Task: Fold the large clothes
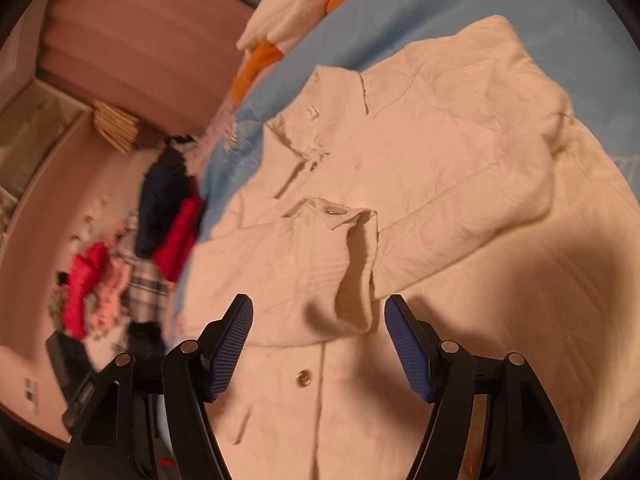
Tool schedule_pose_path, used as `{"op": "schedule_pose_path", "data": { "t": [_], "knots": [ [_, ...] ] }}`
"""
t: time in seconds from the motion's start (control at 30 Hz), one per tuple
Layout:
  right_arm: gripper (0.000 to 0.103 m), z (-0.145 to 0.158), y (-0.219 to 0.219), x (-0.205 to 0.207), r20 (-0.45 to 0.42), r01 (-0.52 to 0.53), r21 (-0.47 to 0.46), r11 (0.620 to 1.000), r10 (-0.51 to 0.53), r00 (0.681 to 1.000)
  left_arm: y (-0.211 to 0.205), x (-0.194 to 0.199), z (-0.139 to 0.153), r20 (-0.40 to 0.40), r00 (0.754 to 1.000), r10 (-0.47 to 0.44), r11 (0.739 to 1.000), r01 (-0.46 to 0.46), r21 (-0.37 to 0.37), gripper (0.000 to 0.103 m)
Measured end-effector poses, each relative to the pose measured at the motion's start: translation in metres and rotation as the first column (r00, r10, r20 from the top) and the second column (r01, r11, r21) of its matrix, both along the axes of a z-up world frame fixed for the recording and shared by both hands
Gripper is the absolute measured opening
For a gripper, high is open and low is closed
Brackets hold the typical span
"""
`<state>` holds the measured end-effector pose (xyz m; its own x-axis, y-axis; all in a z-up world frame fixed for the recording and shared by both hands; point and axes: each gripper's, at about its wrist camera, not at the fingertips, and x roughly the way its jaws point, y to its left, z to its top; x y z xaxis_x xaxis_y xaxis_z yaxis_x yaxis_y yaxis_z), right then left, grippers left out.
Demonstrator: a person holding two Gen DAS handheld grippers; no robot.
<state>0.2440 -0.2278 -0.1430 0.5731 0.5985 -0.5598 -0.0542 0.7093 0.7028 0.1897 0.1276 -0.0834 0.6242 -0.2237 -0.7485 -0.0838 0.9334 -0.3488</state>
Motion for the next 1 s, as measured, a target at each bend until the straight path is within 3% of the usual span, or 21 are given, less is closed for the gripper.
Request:
{"op": "schedule_pose_path", "data": {
  "t": [0.1,0.17,0.2,0.33,0.5,0.57,0.63,0.77,0.87,1.0],
  "knots": [
    [0.07,-0.01,0.006,0.008,-0.046,-0.002,-0.011,1.0,0.002,0.999,0.026,-0.011,-0.012,-0.028,0.998,0.05,0.999,-0.05,-0.012,0.091],
    [0.055,-0.008,0.014,0.006,-0.03,-0.009,-0.048,0.999,0.008,1.0,0.039,-0.015,-0.019,-0.047,0.997,0.069,0.997,-0.07,-0.023,0.091],
    [0.038,-0.005,0.019,0.005,-0.016,-0.019,-0.083,0.996,0.018,1.0,0.047,-0.019,-0.021,-0.055,0.996,0.075,0.997,-0.077,-0.03,0.091],
    [0.019,0.014,0.03,0.007,0.048,-0.034,-0.178,0.983,0.043,0.998,0.057,-0.02,-0.026,-0.063,0.994,0.085,0.994,-0.089,-0.061,0.091],
    [0.015,0.068,0.024,0.007,0.18,0.009,-0.214,0.977,0.03,0.983,0.051,-0.012,-0.023,-0.048,0.997,0.067,0.995,-0.07,-0.07,0.091],
    [0.01,0.09,0.017,-0.001,0.273,0.053,-0.235,0.971,0.014,0.962,0.048,-0.009,-0.022,-0.047,0.997,0.057,0.996,-0.06,-0.065,0.091],
    [0.006,0.097,0.009,-0.003,0.305,0.074,-0.231,0.97,0.0,0.952,0.045,-0.005,-0.021,-0.045,0.998,0.046,0.997,-0.049,-0.062,0.091],
    [0.006,0.064,-0.002,0.01,0.193,0.052,-0.272,0.961,0.001,0.981,0.037,0.002,-0.019,-0.045,0.999,0.029,0.997,-0.032,-0.075,0.091],
    [0.006,0.049,-0.007,0.01,0.191,0.062,-0.284,0.957,-0.007,0.982,0.031,0.01,-0.02,-0.056,0.998,-0.002,0.992,-0.006,-0.127,0.091],
    [0.006,0.04,-0.013,0.015,0.129,0.024,-0.22,0.975,0.005,0.992,0.029,0.018,-0.024,-0.085,0.996,-0.015,0.977,-0.004,-0.213,0.091]
  ]
}}
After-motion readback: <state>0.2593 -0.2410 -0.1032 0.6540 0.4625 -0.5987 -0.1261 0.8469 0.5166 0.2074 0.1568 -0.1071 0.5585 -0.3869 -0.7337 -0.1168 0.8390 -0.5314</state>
